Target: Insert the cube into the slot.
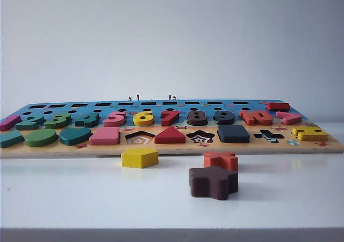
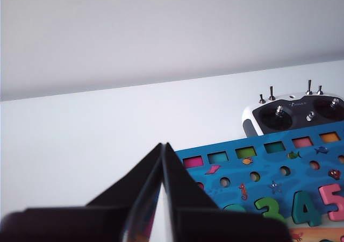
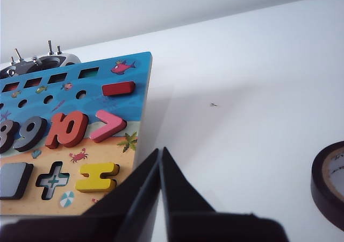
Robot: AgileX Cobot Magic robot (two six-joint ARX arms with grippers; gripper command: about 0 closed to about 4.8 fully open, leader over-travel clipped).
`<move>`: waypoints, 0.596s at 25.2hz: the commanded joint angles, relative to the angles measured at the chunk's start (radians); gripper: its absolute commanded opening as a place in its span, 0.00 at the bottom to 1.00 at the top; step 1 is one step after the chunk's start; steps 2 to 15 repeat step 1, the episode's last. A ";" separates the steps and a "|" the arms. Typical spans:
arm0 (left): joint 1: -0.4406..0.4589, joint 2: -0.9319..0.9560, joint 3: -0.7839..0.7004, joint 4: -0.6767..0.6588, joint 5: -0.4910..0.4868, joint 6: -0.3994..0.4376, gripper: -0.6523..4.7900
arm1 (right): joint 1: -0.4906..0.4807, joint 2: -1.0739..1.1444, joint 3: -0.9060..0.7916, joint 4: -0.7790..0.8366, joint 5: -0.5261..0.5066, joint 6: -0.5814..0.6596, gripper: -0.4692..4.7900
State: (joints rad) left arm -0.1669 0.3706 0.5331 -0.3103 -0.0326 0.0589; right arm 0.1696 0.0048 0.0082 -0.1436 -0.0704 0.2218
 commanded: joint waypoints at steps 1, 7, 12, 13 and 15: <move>0.004 -0.022 -0.032 0.063 -0.006 0.001 0.15 | -0.002 -0.002 0.000 -0.007 0.003 0.006 0.08; 0.004 -0.022 -0.032 0.063 -0.006 0.001 0.15 | -0.002 -0.002 0.000 -0.007 0.003 0.006 0.08; 0.004 -0.022 -0.032 0.063 -0.006 0.001 0.15 | -0.002 -0.002 0.000 -0.007 0.003 0.006 0.08; 0.004 -0.022 -0.032 0.063 -0.006 0.001 0.15 | -0.002 -0.002 0.000 -0.007 0.003 0.006 0.08; 0.004 -0.022 -0.032 0.063 -0.006 0.001 0.15 | -0.002 -0.002 0.000 -0.007 0.003 0.006 0.08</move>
